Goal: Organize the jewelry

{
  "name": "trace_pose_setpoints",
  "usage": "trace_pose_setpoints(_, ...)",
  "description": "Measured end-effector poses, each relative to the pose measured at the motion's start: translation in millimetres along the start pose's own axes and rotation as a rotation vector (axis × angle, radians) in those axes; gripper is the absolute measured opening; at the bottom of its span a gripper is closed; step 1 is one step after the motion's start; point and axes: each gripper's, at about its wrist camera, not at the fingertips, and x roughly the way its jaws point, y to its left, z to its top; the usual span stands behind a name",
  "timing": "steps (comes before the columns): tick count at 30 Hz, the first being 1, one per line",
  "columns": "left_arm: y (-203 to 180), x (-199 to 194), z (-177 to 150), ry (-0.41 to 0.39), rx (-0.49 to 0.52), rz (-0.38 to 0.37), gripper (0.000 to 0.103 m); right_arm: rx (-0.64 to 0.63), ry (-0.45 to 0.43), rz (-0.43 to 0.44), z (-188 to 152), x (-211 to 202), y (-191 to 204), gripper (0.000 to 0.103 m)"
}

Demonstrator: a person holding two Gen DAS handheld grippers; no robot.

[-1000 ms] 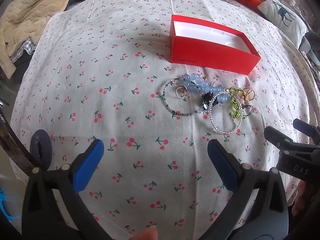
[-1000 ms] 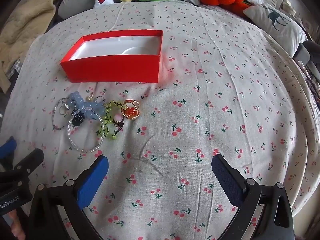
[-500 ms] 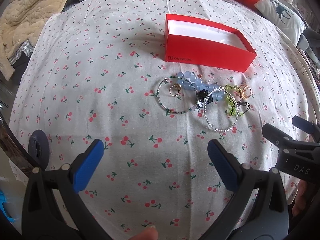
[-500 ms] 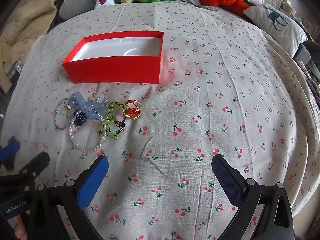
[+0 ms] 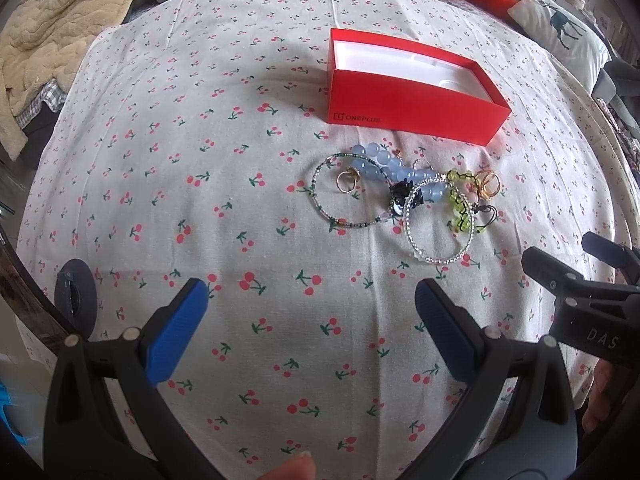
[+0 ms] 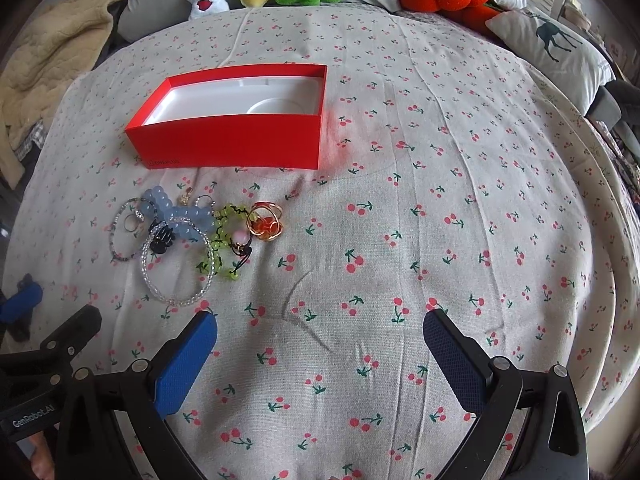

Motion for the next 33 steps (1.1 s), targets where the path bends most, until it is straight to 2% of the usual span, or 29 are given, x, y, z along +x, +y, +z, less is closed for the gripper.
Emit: trace_pose_setpoints(33,-3.5,-0.4,0.8,-0.002,0.007,0.01,0.103,0.005,0.004,0.002,0.7,-0.2,0.3,0.103)
